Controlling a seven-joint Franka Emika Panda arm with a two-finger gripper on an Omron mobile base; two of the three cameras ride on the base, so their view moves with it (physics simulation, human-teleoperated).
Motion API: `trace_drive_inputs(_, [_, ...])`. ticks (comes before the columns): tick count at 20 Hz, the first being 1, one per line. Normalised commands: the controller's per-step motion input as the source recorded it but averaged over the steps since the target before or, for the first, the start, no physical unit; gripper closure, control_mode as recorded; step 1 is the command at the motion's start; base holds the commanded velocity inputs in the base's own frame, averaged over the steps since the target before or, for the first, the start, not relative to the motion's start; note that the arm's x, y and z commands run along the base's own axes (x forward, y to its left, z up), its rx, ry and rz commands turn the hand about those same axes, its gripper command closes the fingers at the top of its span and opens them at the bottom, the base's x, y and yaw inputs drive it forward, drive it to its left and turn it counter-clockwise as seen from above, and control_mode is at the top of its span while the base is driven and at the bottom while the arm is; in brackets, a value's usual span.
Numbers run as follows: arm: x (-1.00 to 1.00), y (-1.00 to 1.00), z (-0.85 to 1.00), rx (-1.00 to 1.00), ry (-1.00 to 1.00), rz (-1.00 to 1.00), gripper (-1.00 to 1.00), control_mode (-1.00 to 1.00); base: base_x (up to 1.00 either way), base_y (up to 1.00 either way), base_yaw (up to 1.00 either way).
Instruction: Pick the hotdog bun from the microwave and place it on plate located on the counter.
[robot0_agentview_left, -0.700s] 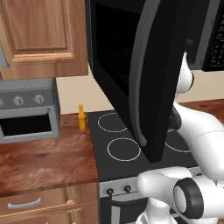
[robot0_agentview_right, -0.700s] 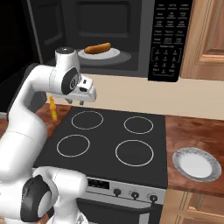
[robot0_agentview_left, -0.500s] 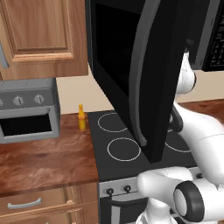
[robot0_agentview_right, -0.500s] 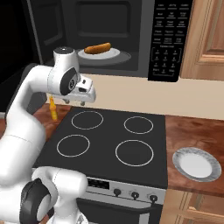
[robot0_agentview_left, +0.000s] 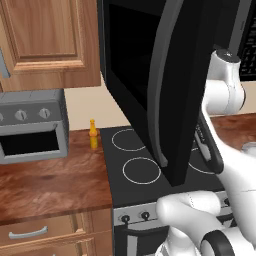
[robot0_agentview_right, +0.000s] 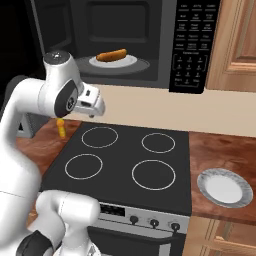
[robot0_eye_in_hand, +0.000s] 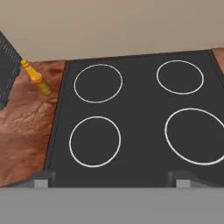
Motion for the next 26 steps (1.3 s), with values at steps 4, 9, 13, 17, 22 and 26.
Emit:
trace_drive_inputs(4, [-0.01,0.0,0.57,0.03,-0.22,-0.09,-1.0,-1.0,0.0,0.0,0.0])
trace_drive_inputs(9, [-0.02,0.0,0.64,0.03,-0.15,-0.05,-1.0,-1.0,0.0,0.0,0.0])
trace_drive_inputs(13, [0.0,0.01,0.47,0.01,-0.17,-0.09,-1.0,-1.0,0.0,0.0,0.0])
trace_drive_inputs(17, [-0.11,0.0,0.36,0.0,-0.16,-0.07,-1.0,-1.0,0.0,0.0,0.0])
trace_drive_inputs(22, [0.0,0.09,0.43,0.0,-0.19,-0.08,-1.0,-1.0,0.0,0.0,0.0])
trace_drive_inputs(26, [0.04,0.02,0.37,0.03,-0.17,-0.04,-1.0,-1.0,0.0,0.0,0.0])
